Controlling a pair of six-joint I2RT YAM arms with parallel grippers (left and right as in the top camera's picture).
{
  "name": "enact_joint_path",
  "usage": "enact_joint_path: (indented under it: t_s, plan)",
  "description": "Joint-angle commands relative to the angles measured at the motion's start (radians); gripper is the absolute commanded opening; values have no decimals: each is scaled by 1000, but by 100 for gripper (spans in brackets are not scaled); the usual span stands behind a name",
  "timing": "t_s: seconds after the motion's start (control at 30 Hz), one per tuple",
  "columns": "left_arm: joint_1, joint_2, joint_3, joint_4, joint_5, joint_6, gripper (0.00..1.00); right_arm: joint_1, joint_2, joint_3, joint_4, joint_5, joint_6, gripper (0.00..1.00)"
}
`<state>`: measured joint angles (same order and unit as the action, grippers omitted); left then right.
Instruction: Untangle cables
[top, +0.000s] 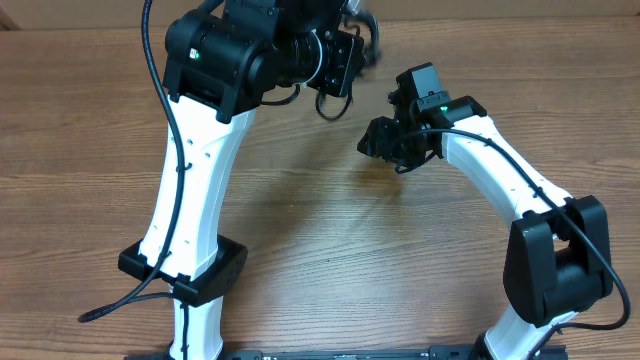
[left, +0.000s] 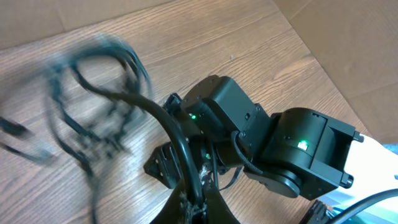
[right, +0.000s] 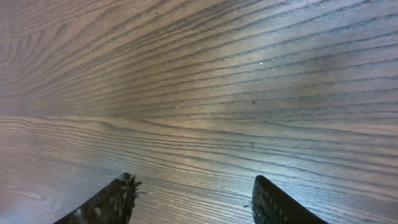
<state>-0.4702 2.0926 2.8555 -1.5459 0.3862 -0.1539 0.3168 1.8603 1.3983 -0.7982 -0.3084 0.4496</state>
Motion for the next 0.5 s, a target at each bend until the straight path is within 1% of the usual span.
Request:
enact_joint_path:
  t_s: [0.0, 0.1, 0.17, 0.2, 0.3, 0.37, 0.43, 0.47]
  plan:
    - [19, -26, 2, -23, -47, -55, 4, -13, -1, 3, 7, -55, 28, 59]
    - [19, -11, -13, -62, -92, -55, 4, -38, -1, 24, 3, -178, -13, 60]
    - [19, 3, -23, -81, -129, -56, 4, -66, -1, 53, -37, -273, -85, 63]
    - [19, 8, -26, -84, -137, -56, 4, -78, -1, 66, -61, -290, -101, 65]
    - [20, 24, -38, -84, -134, -56, 4, -114, -1, 113, -151, -348, -148, 66]
    - [18, 34, -48, -80, -127, -58, 4, -136, -1, 150, -198, -456, -206, 67]
    - [17, 35, -66, -72, -122, -68, 4, -145, -1, 171, -190, -545, -221, 70]
    - [17, 34, -68, -72, -122, -77, 4, -145, -1, 171, -172, -551, -216, 71]
